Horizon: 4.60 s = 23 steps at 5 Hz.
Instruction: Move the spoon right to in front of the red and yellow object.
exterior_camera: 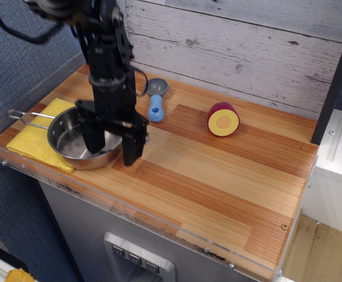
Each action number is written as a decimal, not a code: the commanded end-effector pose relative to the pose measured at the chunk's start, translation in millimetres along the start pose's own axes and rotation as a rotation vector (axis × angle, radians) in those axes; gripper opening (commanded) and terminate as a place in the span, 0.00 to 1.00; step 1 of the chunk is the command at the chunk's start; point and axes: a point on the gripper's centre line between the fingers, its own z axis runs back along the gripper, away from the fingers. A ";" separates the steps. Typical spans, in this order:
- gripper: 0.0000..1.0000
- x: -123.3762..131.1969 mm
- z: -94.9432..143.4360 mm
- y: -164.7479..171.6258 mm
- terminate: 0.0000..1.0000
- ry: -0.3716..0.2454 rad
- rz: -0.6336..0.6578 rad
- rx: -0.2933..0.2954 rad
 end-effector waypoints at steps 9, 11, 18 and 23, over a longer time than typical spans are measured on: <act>1.00 64.2 88.2 17.1 0.00 -0.149 0.238 -0.013; 1.00 107.3 53.7 10.8 0.00 -0.247 0.245 0.077; 0.00 100.8 -18.8 18.7 0.00 -0.134 0.195 0.145; 0.00 59.6 67.9 -50.2 0.00 -0.288 0.140 0.066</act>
